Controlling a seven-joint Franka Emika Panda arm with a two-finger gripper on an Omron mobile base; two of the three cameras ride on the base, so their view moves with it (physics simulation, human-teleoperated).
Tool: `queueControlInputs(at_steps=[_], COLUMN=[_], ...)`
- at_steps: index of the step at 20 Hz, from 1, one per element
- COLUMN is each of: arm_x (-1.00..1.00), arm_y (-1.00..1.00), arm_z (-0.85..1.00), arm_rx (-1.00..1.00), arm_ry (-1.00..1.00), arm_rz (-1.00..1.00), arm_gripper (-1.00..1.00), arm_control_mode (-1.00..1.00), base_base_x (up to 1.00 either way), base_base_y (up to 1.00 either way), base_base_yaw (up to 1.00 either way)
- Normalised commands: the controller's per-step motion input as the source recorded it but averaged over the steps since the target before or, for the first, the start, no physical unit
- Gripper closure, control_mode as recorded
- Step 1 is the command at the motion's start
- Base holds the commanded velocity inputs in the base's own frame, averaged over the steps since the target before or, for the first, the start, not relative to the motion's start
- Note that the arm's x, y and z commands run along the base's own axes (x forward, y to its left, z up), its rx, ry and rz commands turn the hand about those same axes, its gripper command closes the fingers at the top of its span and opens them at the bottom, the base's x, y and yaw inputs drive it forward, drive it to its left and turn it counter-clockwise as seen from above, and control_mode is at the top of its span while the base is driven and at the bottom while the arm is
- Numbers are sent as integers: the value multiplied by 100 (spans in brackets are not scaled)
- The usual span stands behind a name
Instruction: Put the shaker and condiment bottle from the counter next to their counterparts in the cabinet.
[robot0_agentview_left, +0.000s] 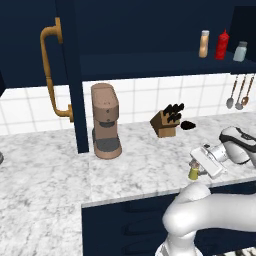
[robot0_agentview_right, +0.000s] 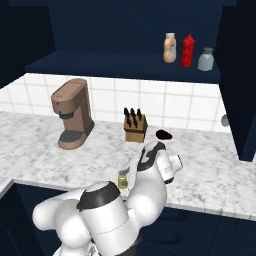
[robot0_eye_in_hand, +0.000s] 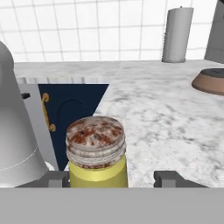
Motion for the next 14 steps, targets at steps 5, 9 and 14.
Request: queueControlInputs(at_steps=[5, 9, 14], arm_x=[0, -5, -14], arm_y=[2, 5, 0], arm_z=[-17, 0, 29], arm_rx=[0, 0, -3], arm_ry=[0, -6, -13], arm_rz=[4, 1, -1], arm_gripper=[100, 100, 100], arm_control_mode=[-100, -100, -100], base_base_x=[0, 0, 0], base_base_y=[0, 0, 0], base_base_yaw=[0, 0, 0])
